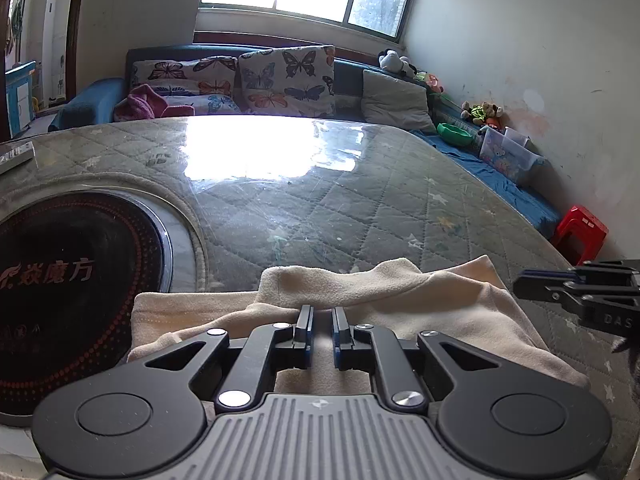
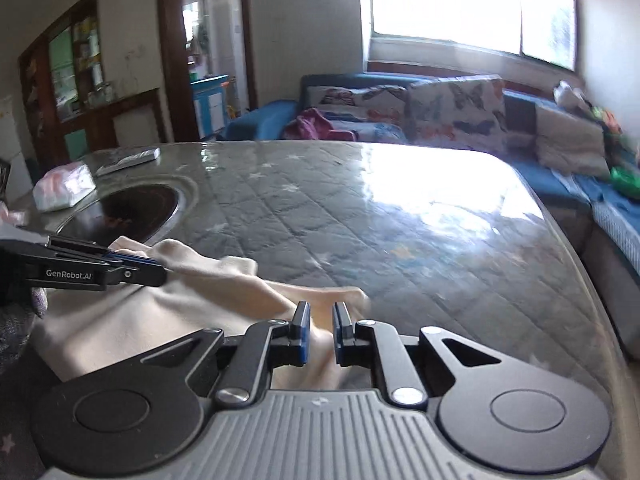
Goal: Fold clothes
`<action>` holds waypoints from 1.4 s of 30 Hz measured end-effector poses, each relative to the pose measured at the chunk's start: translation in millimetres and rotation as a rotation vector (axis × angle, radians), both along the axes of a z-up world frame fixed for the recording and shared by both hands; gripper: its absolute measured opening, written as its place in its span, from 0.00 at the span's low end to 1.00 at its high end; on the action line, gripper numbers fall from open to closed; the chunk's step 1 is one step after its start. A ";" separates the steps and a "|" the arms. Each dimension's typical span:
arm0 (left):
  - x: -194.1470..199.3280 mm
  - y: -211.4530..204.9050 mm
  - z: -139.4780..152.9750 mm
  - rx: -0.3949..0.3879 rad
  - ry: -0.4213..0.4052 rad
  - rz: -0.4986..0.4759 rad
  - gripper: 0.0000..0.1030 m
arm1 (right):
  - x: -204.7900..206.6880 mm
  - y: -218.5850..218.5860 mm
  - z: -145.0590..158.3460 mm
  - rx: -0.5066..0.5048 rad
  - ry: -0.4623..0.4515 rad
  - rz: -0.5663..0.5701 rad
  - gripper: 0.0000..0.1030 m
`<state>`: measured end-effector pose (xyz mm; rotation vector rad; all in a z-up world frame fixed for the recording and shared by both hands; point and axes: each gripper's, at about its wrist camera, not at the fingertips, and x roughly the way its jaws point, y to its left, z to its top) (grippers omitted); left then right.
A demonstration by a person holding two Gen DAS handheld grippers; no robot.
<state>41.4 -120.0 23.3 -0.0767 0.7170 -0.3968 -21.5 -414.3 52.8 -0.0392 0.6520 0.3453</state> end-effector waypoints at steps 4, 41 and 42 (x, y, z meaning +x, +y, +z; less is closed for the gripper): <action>-0.8 -1.2 -0.2 0.005 -0.005 0.003 0.11 | -8.2 0.2 -4.5 -0.020 -0.001 0.030 0.10; -6.5 -3.9 -2.4 0.038 -0.047 -0.009 0.11 | -69.6 32.5 -20.3 -0.188 -0.087 0.152 0.10; -6.9 -4.0 -2.5 0.039 -0.050 -0.011 0.11 | -70.6 32.5 -21.5 -0.193 -0.092 0.149 0.10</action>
